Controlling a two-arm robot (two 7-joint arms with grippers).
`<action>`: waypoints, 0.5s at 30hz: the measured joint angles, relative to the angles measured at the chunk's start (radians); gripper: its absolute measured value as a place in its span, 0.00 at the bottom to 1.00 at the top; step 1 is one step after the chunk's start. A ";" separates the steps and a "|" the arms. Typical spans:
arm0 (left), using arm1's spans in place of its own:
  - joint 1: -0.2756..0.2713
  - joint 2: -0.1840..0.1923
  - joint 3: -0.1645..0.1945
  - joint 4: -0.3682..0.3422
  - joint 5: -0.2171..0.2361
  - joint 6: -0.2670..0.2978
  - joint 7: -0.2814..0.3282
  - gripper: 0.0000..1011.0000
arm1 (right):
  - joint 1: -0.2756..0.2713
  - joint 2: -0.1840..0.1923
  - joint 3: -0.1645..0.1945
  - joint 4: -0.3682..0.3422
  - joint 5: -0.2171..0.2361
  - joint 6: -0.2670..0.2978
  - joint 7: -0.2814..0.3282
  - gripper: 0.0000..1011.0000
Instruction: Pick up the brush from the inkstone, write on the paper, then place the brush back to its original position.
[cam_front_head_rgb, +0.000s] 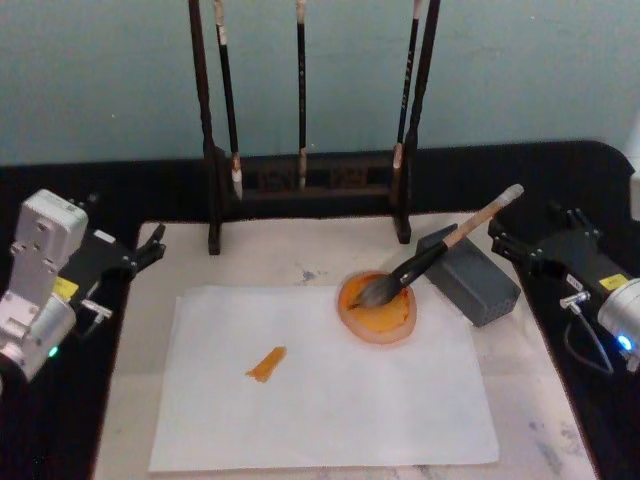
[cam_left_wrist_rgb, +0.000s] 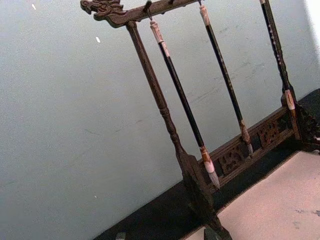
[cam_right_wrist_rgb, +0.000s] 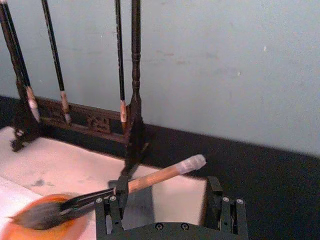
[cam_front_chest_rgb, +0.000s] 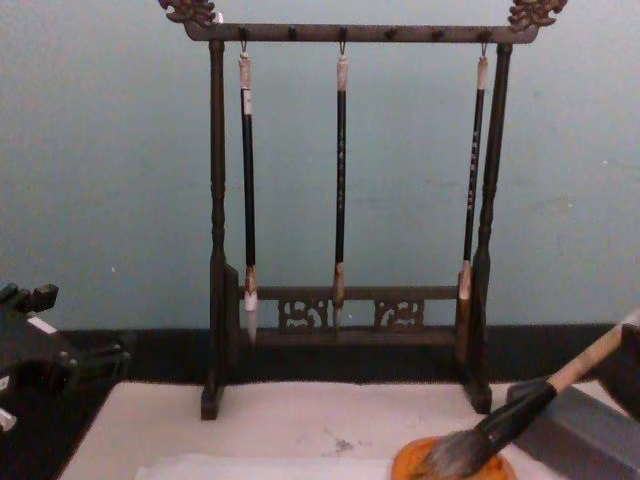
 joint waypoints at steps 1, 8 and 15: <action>0.000 0.000 0.000 0.000 0.000 0.000 0.000 1.00 | -0.009 -0.004 0.016 -0.009 0.037 0.025 0.018 0.99; 0.000 0.000 0.000 0.000 0.000 0.000 0.000 1.00 | -0.039 -0.043 0.095 -0.028 0.221 0.165 0.077 0.99; 0.000 0.000 0.000 0.000 0.000 0.000 0.000 1.00 | -0.032 -0.108 0.175 0.015 0.439 0.309 0.088 0.99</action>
